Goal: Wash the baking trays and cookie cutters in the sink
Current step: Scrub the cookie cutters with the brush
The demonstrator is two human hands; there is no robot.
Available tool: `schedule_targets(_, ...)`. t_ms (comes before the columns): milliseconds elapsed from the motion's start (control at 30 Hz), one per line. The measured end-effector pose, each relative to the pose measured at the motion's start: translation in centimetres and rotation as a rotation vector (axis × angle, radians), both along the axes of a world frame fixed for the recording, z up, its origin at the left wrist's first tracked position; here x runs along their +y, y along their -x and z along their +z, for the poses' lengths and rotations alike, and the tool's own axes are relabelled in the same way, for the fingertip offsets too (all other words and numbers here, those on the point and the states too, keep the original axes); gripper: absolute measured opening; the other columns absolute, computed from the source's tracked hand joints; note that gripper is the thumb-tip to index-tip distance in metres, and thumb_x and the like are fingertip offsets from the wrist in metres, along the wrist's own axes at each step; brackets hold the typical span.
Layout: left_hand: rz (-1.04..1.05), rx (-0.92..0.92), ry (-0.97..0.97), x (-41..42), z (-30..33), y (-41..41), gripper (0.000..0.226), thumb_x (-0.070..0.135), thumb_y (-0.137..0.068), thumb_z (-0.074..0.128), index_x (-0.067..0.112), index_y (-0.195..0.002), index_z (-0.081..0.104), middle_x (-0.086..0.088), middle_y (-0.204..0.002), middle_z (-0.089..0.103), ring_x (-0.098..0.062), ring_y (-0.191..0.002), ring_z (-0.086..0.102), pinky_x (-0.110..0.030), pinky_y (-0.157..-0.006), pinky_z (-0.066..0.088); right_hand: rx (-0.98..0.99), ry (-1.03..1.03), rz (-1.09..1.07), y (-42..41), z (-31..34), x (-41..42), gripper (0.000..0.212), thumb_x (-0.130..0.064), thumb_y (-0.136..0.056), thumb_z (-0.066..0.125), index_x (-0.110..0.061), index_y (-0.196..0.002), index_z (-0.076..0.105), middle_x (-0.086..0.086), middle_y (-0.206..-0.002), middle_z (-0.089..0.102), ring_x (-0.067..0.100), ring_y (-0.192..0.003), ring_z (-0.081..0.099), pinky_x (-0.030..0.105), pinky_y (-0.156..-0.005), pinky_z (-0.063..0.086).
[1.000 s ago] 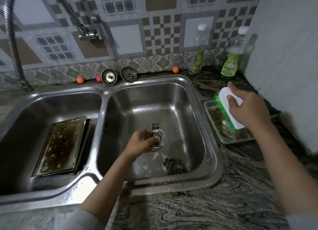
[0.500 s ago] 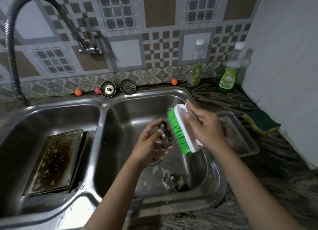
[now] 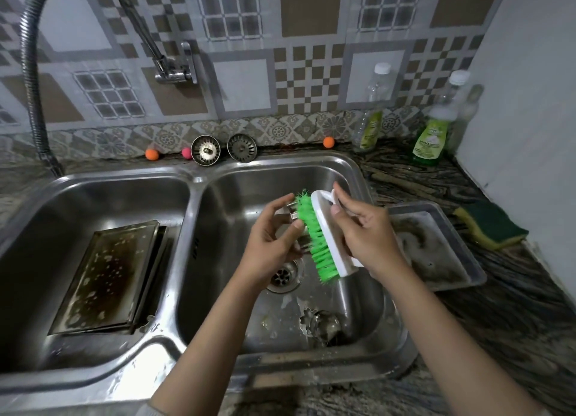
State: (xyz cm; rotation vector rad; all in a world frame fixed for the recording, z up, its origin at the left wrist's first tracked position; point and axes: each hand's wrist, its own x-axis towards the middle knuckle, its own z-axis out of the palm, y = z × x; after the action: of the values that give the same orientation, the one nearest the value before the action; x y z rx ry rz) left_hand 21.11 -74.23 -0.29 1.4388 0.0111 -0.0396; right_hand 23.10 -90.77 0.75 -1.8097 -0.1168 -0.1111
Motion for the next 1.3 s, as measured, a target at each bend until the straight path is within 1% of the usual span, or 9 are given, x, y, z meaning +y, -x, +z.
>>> schedule_targets(67,0.030,-0.002,0.002,0.4,0.2,-0.2,0.041,0.004,-0.093,0.056,0.025,-0.128,0.050,-0.002,-0.093,0.062,-0.009,-0.054,0.058,-0.031,-0.057,0.053,0.051,-0.025,0.045,0.2,-0.1,-0.4,0.037,-0.022,-0.091,0.061,-0.030,-0.127,0.058,-0.029,-0.119,0.057,0.010,-0.111,0.058,0.029,-0.093,0.049)
schedule_targets(167,-0.010,0.011,-0.004,0.1,0.6,0.2,0.042,0.004,-0.093,0.056,0.024,-0.130,0.049,-0.007,-0.097,0.062,-0.007,-0.059,0.061,-0.026,-0.054,0.055,0.052,-0.067,0.053,-0.3,1.0,-1.0,0.036,-0.019,-0.092,0.060,-0.026,-0.127,0.057,-0.015,-0.128,0.057,-0.005,-0.108,0.057,0.019,-0.093,0.047)
schedule_targets(300,-0.066,0.015,0.033,-1.2,0.7,0.5,0.041,0.006,-0.092,0.057,0.026,-0.128,0.051,-0.009,-0.100,0.063,-0.027,-0.073,0.057,-0.034,-0.059,0.058,0.025,-0.138,-0.017,-1.3,1.8,-0.7,0.036,-0.020,-0.092,0.060,-0.027,-0.127,0.057,-0.017,-0.123,0.059,-0.007,-0.106,0.058,0.023,-0.095,0.047)
schedule_targets(533,0.029,0.054,0.082,0.0,0.6,0.1,0.041,0.002,-0.093,0.055,0.017,-0.130,0.051,-0.006,-0.084,0.063,-0.012,-0.059,0.058,-0.032,-0.054,0.057,0.094,-0.098,0.080,0.6,0.5,-0.8,0.034,-0.021,-0.092,0.060,-0.035,-0.123,0.058,-0.024,-0.115,0.062,-0.001,-0.108,0.059,0.027,-0.092,0.051)
schedule_targets(667,-0.009,0.084,0.079,0.2,0.6,-0.2,0.042,0.004,-0.093,0.056,0.019,-0.132,0.050,-0.017,-0.095,0.057,-0.011,-0.058,0.054,-0.029,-0.056,0.056,0.105,-0.112,0.062,0.3,1.1,-1.9,0.035,-0.019,-0.092,0.059,-0.032,-0.124,0.057,-0.010,-0.122,0.064,-0.011,-0.082,0.060,0.013,-0.067,0.049)
schedule_targets(833,-0.097,0.022,0.044,-1.4,0.6,-0.2,0.039,0.005,-0.092,0.056,0.023,-0.127,0.052,-0.013,-0.099,0.060,-0.013,-0.066,0.062,-0.028,-0.054,0.055,0.049,-0.108,-0.043,-0.8,1.5,-0.9,0.037,-0.022,-0.093,0.059,-0.026,-0.129,0.055,-0.012,-0.127,0.058,0.000,-0.113,0.057,0.034,-0.101,0.047)
schedule_targets(967,-0.025,0.035,0.033,-0.3,-0.3,-0.2,0.039,0.002,-0.092,0.054,0.024,-0.124,0.054,-0.011,-0.097,0.060,-0.015,-0.061,0.058,-0.031,-0.053,0.056,0.072,-0.078,-0.005,0.7,0.1,-0.4,0.034,-0.026,-0.092,0.060,-0.035,-0.125,0.057,-0.017,-0.119,0.061,-0.001,-0.104,0.061,0.036,-0.094,0.052)
schedule_targets(1100,0.027,0.112,0.103,0.4,-0.8,0.0,0.042,0.003,-0.091,0.057,0.025,-0.127,0.053,-0.009,-0.102,0.059,-0.017,-0.065,0.052,-0.033,-0.057,0.057,0.138,-0.097,0.067,1.3,-0.4,-1.1,0.037,-0.018,-0.092,0.059,-0.026,-0.128,0.056,-0.009,-0.127,0.060,-0.020,-0.082,0.056,0.009,-0.073,0.048)
schedule_targets(1300,-0.055,0.115,-0.014,-0.4,-0.5,-0.1,0.052,0.017,-0.083,0.067,0.025,-0.133,0.051,-0.023,-0.111,0.058,-0.014,-0.071,0.067,-0.029,-0.051,0.055,0.107,-0.215,0.004,-0.5,0.1,-1.2,0.032,-0.020,-0.092,0.060,-0.042,-0.116,0.061,-0.010,-0.117,0.066,-0.008,-0.080,0.058,0.021,-0.071,0.047)
